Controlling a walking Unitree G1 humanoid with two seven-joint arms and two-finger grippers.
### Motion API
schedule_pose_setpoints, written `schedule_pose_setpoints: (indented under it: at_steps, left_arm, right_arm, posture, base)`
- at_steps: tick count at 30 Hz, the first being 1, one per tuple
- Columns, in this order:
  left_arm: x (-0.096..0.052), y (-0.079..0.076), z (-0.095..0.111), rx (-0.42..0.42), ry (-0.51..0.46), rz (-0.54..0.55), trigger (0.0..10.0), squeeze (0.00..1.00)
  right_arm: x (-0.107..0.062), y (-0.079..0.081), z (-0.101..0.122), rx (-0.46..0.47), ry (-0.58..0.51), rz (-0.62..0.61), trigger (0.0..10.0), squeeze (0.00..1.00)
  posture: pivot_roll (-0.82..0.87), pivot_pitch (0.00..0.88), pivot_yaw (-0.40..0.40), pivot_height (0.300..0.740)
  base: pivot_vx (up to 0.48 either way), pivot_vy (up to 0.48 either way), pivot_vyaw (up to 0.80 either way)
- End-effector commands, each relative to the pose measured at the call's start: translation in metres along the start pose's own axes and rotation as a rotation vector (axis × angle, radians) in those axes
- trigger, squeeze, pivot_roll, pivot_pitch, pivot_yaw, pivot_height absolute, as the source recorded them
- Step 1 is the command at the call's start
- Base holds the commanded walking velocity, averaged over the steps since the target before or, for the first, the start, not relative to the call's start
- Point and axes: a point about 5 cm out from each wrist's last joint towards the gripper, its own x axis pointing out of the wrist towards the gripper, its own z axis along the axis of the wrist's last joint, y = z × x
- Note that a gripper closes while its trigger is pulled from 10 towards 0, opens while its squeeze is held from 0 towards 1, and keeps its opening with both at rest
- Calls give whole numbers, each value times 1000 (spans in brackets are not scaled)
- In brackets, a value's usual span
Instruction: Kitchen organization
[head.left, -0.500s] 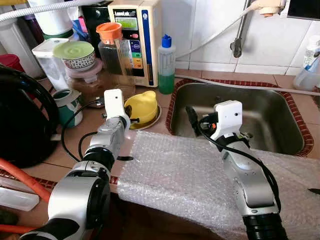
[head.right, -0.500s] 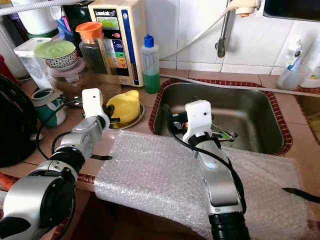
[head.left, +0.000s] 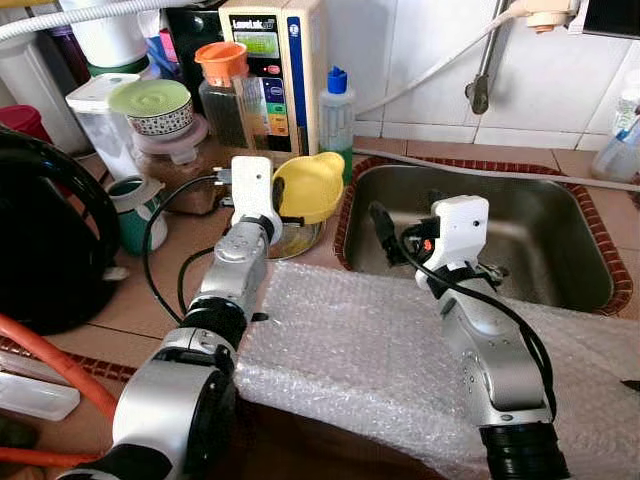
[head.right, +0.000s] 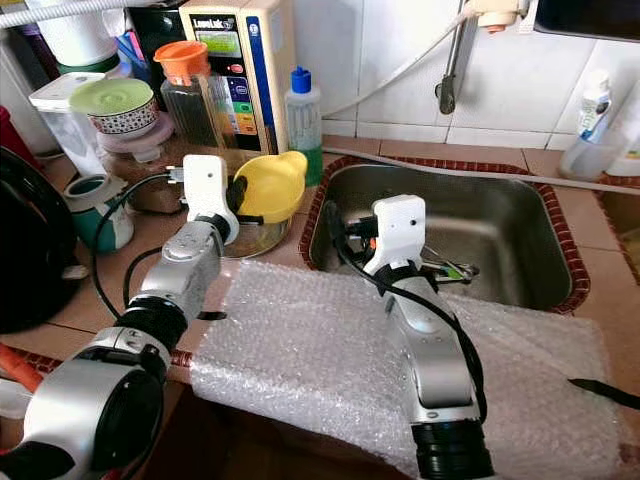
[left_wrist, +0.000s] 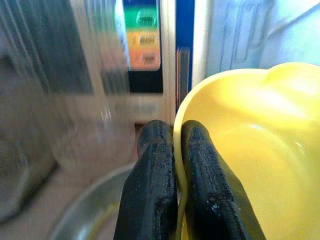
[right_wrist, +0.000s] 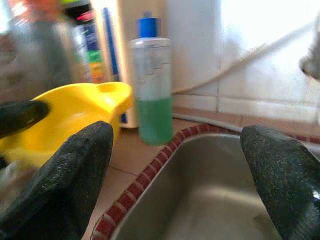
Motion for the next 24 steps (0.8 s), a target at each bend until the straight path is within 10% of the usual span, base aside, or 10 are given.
schedule_pose_setpoints:
  at_steps: [1,6,24]
  left_arm:
    - [-1,-2,11,51,-89,-2,0,0]
    - [-4,-14,20,160,-189,-38,0,0]
    - [-26,-64,32,282,-389,-240,0,0]
  right_arm:
    - [5,-4,11,118,-36,-35,10000,0]
    - [9,-8,20,296,-72,-65,10000,0]
    - [22,-11,26,483,-90,-128,10000,0]
  posture:
    - [-37,0,108,740]
    - [-40,0,108,740]
    - [-30,0,121,740]
  base:
    - [0,0,0]
    - [0,0,0]
    - [0,0,0]
